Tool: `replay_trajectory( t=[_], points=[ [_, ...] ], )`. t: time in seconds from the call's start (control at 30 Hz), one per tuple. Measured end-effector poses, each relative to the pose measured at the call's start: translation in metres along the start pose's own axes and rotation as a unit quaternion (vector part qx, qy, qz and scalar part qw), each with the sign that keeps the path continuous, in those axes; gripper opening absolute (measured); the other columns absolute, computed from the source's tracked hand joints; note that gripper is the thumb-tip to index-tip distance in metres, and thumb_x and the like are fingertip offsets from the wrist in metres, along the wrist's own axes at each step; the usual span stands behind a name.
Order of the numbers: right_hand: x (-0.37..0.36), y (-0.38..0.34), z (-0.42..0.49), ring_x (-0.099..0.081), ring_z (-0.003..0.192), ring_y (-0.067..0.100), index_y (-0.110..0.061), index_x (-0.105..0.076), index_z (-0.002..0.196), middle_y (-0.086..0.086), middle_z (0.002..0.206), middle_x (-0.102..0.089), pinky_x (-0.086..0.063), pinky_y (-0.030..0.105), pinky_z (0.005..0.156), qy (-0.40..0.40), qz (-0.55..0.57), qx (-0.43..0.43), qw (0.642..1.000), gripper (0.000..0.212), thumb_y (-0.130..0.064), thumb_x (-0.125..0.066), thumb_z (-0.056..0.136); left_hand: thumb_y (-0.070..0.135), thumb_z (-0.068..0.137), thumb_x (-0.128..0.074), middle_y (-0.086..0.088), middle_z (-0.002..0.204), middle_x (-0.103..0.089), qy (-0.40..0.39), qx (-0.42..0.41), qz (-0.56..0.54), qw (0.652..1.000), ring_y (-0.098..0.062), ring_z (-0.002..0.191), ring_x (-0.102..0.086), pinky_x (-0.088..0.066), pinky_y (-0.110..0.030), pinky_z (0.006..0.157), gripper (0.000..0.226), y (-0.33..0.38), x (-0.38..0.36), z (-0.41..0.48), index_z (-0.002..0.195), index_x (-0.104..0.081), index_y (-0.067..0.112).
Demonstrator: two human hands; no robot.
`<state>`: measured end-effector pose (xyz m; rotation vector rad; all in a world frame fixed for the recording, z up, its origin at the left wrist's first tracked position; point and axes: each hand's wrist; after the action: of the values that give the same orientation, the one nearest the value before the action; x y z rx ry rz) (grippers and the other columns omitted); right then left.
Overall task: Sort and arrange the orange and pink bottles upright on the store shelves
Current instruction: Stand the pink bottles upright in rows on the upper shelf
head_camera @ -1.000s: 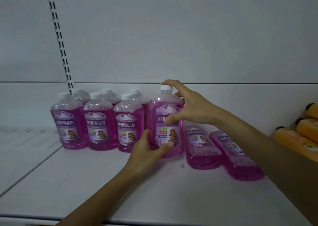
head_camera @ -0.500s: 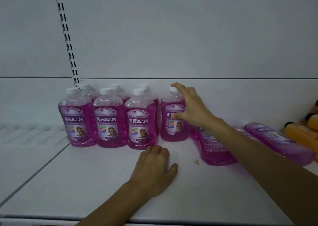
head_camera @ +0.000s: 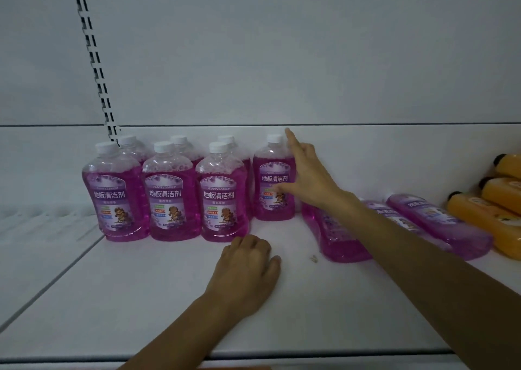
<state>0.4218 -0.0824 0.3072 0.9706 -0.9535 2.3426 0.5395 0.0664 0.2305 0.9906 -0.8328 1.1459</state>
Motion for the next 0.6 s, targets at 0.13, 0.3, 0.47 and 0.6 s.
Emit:
replay_trajectory(
  t=[0.13, 0.3, 0.47, 0.6],
  points=[
    [0.032, 0.023, -0.013, -0.038, 0.131, 0.029, -0.015, -0.013, 0.149, 0.014, 0.147, -0.032, -0.038, 0.041, 0.104, -0.047, -0.069, -0.076, 0.994, 0.096, -0.047, -0.070, 0.079, 0.032, 0.099, -0.028, 0.003, 0.120, -0.054, 0.006, -0.018, -0.012, 1.000, -0.014, 0.106, -0.048, -0.037, -0.029, 0.095, 0.035, -0.001, -0.001, 0.004, 0.118, -0.055, 0.019],
    [0.056, 0.043, -0.035, -0.050, 0.118, 0.030, -0.012, -0.037, 0.137, 0.014, 0.136, -0.048, -0.042, 0.036, 0.091, -0.206, -0.154, -0.168, 0.952, 0.083, -0.071, -0.049, 0.080, 0.041, 0.097, -0.036, 0.001, 0.124, -0.057, -0.026, 0.029, -0.063, 0.997, -0.017, 0.113, -0.049, -0.038, -0.032, 0.098, 0.040, 0.014, -0.001, 0.015, 0.119, -0.057, 0.016],
    [0.048, 0.045, -0.047, -0.052, 0.117, 0.030, -0.017, -0.042, 0.134, 0.013, 0.135, -0.050, -0.039, 0.036, 0.091, -0.231, -0.160, -0.185, 0.942, 0.080, -0.075, -0.039, 0.081, 0.056, 0.090, -0.042, -0.003, 0.135, -0.051, -0.047, 0.073, -0.176, 0.980, -0.019, 0.123, -0.047, -0.039, -0.033, 0.101, 0.060, 0.051, -0.007, 0.033, 0.134, -0.045, 0.016],
    [0.044, 0.048, -0.047, -0.044, 0.128, 0.031, -0.017, -0.036, 0.140, 0.012, 0.143, -0.045, -0.026, 0.047, 0.110, -0.229, -0.179, -0.180, 0.940, 0.082, -0.075, -0.035, 0.083, 0.057, 0.087, -0.047, -0.001, 0.117, -0.063, -0.051, 0.062, -0.203, 0.976, -0.018, 0.102, -0.058, -0.044, -0.030, 0.090, 0.051, 0.073, -0.013, 0.037, 0.122, -0.051, 0.021]
  ],
)
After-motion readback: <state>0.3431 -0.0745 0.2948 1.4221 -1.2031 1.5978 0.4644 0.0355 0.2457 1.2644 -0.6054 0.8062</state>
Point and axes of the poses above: each hand's wrist, its own z-axis towards the middle knuckle, its own x-axis out of the back of the hand, y = z × x
